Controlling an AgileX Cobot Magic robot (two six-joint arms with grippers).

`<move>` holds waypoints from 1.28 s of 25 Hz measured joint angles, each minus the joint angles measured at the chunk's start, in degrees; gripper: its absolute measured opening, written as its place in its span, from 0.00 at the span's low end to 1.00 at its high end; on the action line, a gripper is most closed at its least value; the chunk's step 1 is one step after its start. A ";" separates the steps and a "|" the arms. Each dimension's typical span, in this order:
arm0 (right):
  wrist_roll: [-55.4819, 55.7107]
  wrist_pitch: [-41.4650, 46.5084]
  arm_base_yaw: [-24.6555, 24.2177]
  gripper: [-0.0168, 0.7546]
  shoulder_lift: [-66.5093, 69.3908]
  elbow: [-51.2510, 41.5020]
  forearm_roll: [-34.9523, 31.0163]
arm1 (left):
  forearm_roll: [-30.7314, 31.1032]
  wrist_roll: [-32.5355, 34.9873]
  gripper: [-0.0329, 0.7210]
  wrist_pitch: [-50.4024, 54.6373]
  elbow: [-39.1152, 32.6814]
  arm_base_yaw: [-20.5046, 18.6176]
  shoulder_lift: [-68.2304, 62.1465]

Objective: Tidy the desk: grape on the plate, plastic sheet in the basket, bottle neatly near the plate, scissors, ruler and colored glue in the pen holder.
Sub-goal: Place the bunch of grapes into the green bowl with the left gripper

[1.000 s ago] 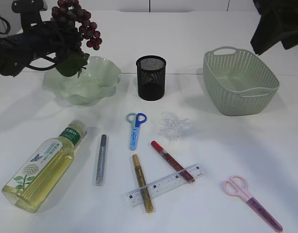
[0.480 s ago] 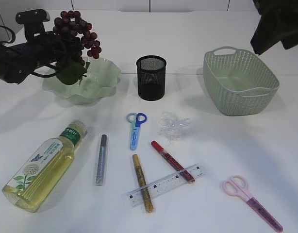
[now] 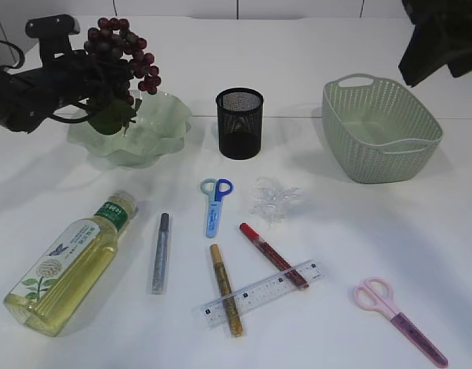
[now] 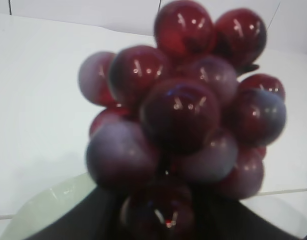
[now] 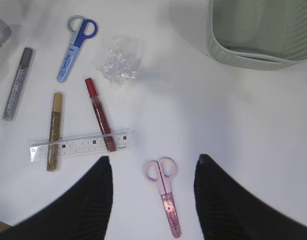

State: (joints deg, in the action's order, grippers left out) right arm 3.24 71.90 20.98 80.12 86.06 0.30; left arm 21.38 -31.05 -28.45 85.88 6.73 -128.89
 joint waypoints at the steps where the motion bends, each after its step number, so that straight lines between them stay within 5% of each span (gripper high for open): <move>1: 0.00 0.00 0.00 0.56 0.00 0.00 0.00 | 0.58 0.00 0.39 0.00 0.00 0.00 0.00; 32: 0.10 0.00 0.00 0.56 0.00 0.00 1.32 | 7.49 0.00 0.46 7.30 0.22 0.00 -0.47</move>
State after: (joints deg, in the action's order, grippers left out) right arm 3.34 71.90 20.98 80.12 86.06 1.62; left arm 28.88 -31.05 -21.16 86.10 6.73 -129.36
